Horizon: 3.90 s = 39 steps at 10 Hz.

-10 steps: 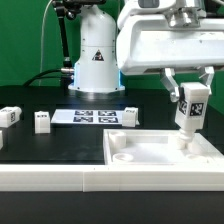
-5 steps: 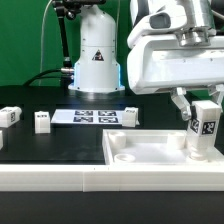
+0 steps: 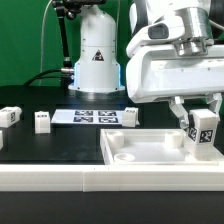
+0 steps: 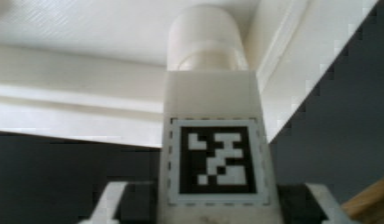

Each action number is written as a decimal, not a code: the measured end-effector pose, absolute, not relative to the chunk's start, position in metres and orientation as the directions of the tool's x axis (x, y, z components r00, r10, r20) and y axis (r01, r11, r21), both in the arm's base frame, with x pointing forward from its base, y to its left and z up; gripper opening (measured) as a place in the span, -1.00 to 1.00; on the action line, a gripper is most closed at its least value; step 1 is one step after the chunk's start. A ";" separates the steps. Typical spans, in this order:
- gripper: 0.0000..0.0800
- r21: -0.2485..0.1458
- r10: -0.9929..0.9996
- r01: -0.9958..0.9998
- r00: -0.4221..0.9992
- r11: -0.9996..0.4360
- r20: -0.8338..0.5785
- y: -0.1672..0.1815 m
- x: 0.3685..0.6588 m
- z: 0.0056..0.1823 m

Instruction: Assemble one leg

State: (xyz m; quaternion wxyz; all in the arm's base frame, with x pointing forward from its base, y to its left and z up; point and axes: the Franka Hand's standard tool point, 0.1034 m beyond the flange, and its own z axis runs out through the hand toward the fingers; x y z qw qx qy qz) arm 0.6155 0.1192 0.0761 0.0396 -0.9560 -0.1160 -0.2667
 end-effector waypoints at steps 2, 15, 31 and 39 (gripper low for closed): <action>-0.27 -0.011 0.199 0.241 0.825 -0.970 0.530 0.119 0.616 0.076; 0.62 -0.021 0.212 0.252 0.852 -0.967 0.479 0.121 0.615 0.099; -0.26 -0.135 0.244 0.239 0.970 -0.962 -0.014 0.121 0.616 0.090; -0.26 -0.157 -0.437 -0.430 0.900 -0.889 0.006 0.122 0.617 0.089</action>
Offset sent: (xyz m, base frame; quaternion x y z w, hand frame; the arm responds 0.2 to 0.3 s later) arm 0.0000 0.0000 0.0000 0.0000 0.0000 0.0000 1.0000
